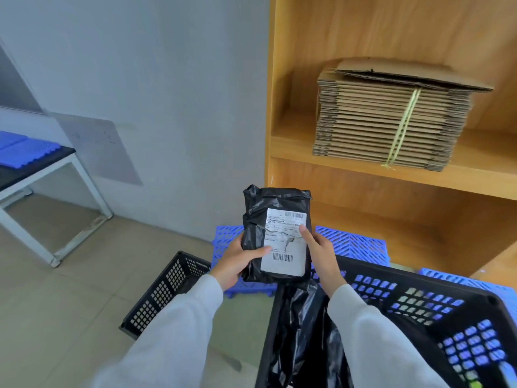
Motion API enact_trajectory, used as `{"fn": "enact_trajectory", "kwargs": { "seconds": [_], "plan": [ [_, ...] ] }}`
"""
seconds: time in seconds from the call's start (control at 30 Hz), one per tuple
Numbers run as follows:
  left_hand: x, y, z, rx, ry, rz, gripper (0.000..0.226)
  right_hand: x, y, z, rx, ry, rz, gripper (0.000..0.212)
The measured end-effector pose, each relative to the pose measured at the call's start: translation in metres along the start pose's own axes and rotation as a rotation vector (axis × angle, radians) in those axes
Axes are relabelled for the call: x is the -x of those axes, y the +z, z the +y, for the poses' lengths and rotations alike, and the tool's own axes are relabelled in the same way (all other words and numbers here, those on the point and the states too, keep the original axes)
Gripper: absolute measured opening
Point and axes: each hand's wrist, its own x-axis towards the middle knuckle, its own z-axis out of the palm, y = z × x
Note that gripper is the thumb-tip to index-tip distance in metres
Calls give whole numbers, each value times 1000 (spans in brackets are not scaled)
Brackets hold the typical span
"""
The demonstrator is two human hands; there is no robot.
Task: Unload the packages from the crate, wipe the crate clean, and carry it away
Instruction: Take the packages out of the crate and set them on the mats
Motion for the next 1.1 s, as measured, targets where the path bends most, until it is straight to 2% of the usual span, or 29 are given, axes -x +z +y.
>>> {"fn": "enact_trajectory", "kwargs": {
  "seconds": [0.1, 0.17, 0.27, 0.4, 0.53, 0.63, 0.8, 0.93, 1.1],
  "plan": [
    [-17, -38, -7, 73, -42, 50, 50, -25, 16, 7, 350, -101, 43, 40],
    [-28, -59, -12, 104, -62, 85, 50, -41, 21, 15, 595, -154, 59, 32],
    [-47, -89, -22, 118, -90, 132, 53, -58, 34, 33, 868, -195, -22, 21],
    [-76, -116, -41, 156, -134, 182, 52, -65, 50, 53, 1340, -185, 60, 29],
    [-104, -128, -61, 152, -171, 252, 44, -68, 52, 58, 1440, -168, 83, 36],
    [-129, -140, -85, 144, -214, 274, 47, -69, 53, 61, 1490, -193, 122, 38],
    [-161, -160, -115, 138, -302, 275, 51, -66, 51, 71, 1497, -360, 245, 38],
    [-175, -172, -139, 118, -337, 303, 49, -68, 52, 73, 1521, -325, 233, 21],
    [-179, -174, -164, 81, -369, 310, 44, -69, 53, 72, 1518, -326, 231, 16]
  ]
}}
